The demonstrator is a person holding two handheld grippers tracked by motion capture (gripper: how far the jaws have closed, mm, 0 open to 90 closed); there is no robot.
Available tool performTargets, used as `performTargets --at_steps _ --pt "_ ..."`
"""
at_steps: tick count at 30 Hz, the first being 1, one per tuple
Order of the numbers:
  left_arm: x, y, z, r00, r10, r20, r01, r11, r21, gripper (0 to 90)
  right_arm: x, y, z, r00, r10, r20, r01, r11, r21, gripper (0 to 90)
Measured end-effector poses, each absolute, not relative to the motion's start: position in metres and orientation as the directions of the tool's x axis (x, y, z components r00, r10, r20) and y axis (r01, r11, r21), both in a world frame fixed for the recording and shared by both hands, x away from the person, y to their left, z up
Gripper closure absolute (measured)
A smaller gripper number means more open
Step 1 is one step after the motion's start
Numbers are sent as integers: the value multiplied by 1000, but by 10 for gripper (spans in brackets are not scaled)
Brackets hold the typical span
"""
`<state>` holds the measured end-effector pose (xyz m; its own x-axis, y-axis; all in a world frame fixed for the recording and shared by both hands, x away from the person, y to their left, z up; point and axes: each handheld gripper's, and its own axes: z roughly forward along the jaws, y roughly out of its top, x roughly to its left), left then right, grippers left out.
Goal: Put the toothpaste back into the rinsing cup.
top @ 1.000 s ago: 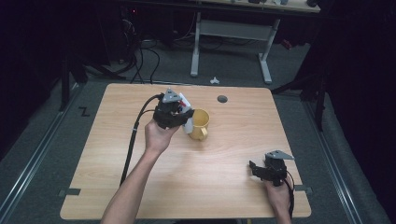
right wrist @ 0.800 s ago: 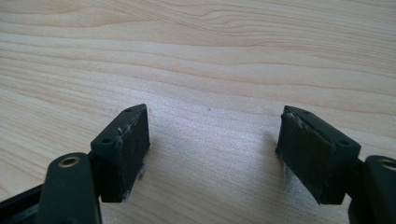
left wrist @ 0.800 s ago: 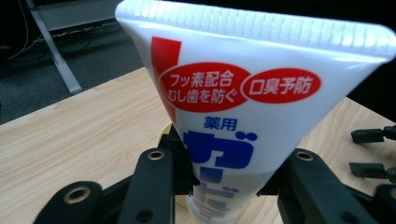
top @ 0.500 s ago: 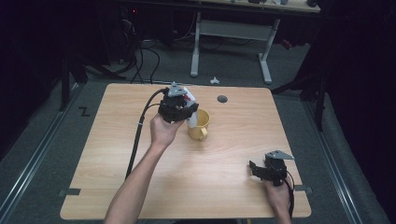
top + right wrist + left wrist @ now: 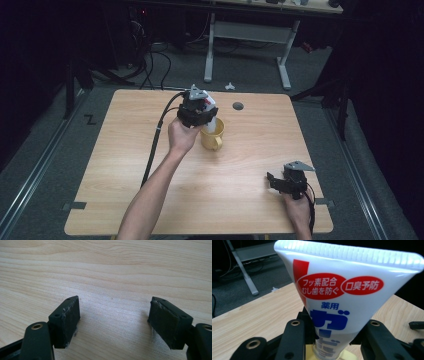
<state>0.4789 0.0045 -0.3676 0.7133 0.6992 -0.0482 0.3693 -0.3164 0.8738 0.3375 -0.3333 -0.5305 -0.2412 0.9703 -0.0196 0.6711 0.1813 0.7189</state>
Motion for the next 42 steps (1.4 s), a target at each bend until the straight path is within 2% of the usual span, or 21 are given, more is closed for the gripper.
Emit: performTargets --at_steps 42 --pt "497 -24 -422 698 716 7 414 -412 812 646 337 -333 -531 -241 970 -19 671 181 719 252"
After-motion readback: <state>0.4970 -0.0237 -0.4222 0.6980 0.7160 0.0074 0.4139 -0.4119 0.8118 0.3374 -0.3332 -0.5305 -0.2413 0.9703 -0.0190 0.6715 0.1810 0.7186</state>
